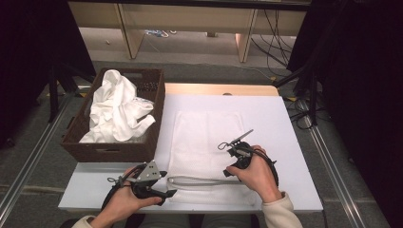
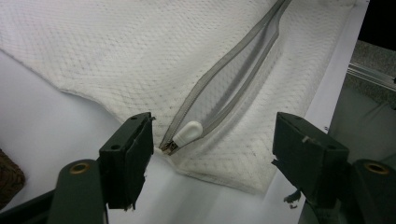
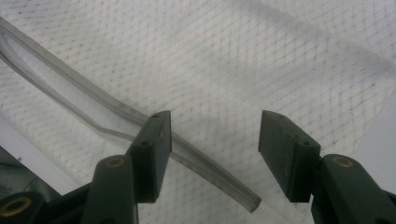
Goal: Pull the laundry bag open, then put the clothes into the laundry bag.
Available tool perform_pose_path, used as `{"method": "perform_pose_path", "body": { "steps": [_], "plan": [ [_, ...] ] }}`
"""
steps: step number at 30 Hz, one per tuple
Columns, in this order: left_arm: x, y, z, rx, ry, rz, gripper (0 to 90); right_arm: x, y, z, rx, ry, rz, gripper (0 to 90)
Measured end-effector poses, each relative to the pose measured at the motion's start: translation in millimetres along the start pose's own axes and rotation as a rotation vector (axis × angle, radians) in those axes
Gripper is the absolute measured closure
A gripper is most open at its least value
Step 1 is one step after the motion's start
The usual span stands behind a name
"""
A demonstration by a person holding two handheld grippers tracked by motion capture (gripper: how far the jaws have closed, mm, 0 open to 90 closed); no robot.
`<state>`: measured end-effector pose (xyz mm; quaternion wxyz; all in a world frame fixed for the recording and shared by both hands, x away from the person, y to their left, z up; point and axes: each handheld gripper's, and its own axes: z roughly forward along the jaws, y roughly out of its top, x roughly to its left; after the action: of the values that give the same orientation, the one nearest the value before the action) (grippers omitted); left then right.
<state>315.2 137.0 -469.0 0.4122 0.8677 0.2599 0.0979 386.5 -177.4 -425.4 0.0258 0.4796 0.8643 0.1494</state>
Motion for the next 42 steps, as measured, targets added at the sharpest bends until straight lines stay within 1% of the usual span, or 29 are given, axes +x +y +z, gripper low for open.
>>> {"method": "perform_pose_path", "body": {
  "steps": [2, 3, 4, 5, 7, 8, 9, 10, 12, 14, 15, 16, 17, 18, 19, 20, 25, 26, 29, 30, 31, 33, 34, 35, 37, 38, 40, 41, 42],
  "plan": [
    [0.1, -0.3, -0.1, 0.004, 0.003, -0.001, 28.9, 0.2, 0.1, 0.1, 0.0, 0.0, 0.003, 45.1],
    [-0.5, -0.5, 0.3, 0.002, -0.005, -0.008, 29.0, -0.7, 0.3, 1.6, -0.029, 0.018, -0.024, 45.1],
    [-0.6, -0.5, 0.4, 0.004, -0.001, -0.007, 29.0, 0.7, 1.2, 1.9, -0.011, 0.01, -0.011, 45.1],
    [-0.1, -0.4, 0.6, 0.007, 0.0, -0.005, 29.0, 2.1, 0.2, 0.2, 0.011, 0.02, 0.003, 45.1],
    [-0.1, -0.4, 1.1, -0.004, -0.012, -0.012, 29.0, 3.1, 1.3, 2.1, 0.004, 0.02, 0.0, 45.1],
    [-0.1, -0.3, 1.0, -0.005, -0.008, -0.012, 29.1, 3.7, 1.5, 3.0, 0.001, 0.012, -0.008, 45.0],
    [-1.2, -0.1, 1.2, -0.015, -0.005, -0.029, 29.1, 4.9, 1.7, 3.6, -0.002, 0.01, -0.008, 44.6],
    [0.1, 0.0, 0.7, -0.006, 0.001, -0.02, 29.1, 4.4, 2.3, 4.5, -0.006, 0.008, -0.03, 43.7],
    [1.2, -0.1, 0.3, -0.001, 0.001, -0.013, 29.2, 9.2, 3.8, 5.9, -0.002, 0.003, -0.032, 41.9],
    [1.5, -0.2, 0.6, -0.01, -0.005, -0.019, 29.4, 11.2, 5.1, 8.2, -0.004, 0.021, -0.08, 40.8],
    [0.4, 0.0, 1.1, -0.021, -0.004, -0.034, 29.4, 13.1, 5.8, 9.7, -0.002, 0.017, -0.082, 40.4],
    [0.4, 0.2, 0.8, -0.022, -0.002, -0.037, 29.4, 15.8, 6.4, 11.2, 0.003, 0.021, -0.081, 39.7],
    [1.1, 0.5, 0.4, -0.02, 0.003, -0.033, 29.4, 17.5, 6.5, 13.9, -0.011, 0.015, -0.102, 39.2],
    [1.9, 0.5, 0.7, -0.023, -0.001, -0.034, 29.4, 21.3, 8.2, 17.7, -0.001, 0.023, -0.13, 38.8],
    [2.8, 0.6, -0.3, -0.014, 0.002, -0.025, 29.4, 21.3, 8.2, 17.7, -0.001, 0.023, -0.13, 38.8],
    [3.2, 0.5, -0.2, -0.014, 0.002, -0.027, 29.4, 25.1, 9.2, 21.9, 0.01, 0.031, -0.153, 38.3],
    [1.8, 0.7, 0.9, -0.028, -0.006, -0.051, 29.5, 32.3, 10.1, 28.2, 0.009, 0.04, -0.168, 37.5],
    [3.3, 0.9, 0.1, -0.015, -0.006, -0.029, 29.5, 34.0, 10.7, 29.4, 0.018, 0.038, -0.18, 36.9],
    [3.1, 1.0, 0.0, -0.014, -0.001, -0.034, 29.6, 34.5, 10.6, 31.1, 0.017, 0.042, -0.19, 36.6],
    [2.3, 1.0, 0.5, -0.025, -0.002, -0.045, 29.6, 34.9, 10.0, 31.3, 0.034, 0.042, -0.193, 36.2],
    [2.4, 1.1, 0.4, -0.023, -0.002, -0.045, 29.6, 34.9, 10.0, 31.3, 0.034, 0.042, -0.193, 36.2],
    [3.8, 1.2, -0.2, -0.012, -0.002, -0.019, 29.6, 34.6, 9.6, 32.6, 0.038, 0.038, -0.197, 36.2],
    [2.6, 0.8, 0.4, -0.016, -0.004, -0.037, 29.6, 34.7, 8.9, 33.9, 0.04, 0.043, -0.194, 36.2],
    [1.8, 0.9, 0.1, -0.013, -0.001, -0.039, 29.6, 34.7, 8.9, 33.9, 0.04, 0.043, -0.194, 36.2],
    [1.2, 1.0, 0.6, -0.015, 0.0, -0.041, 29.6, 34.6, 9.5, 33.4, 0.037, 0.042, -0.199, 36.2],
    [-0.6, 0.8, 1.8, -0.033, -0.007, -0.059, 29.6, 34.5, 9.8, 32.5, 0.032, 0.04, -0.203, 36.2],
    [0.1, 0.5, 1.2, -0.023, -0.006, -0.049, 29.6, 35.2, 11.4, 29.8, 0.006, 0.039, -0.202, 36.2],
    [0.4, 0.6, 1.3, -0.022, -0.008, -0.049, 29.6, 34.9, 12.7, 29.5, -0.025, 0.033, -0.217, 36.0],
    [1.7, 0.8, 0.9, -0.015, -0.002, -0.039, 29.6, 35.8, 13.8, 29.5, -0.041, 0.03, -0.22, 35.4]
  ]
}}
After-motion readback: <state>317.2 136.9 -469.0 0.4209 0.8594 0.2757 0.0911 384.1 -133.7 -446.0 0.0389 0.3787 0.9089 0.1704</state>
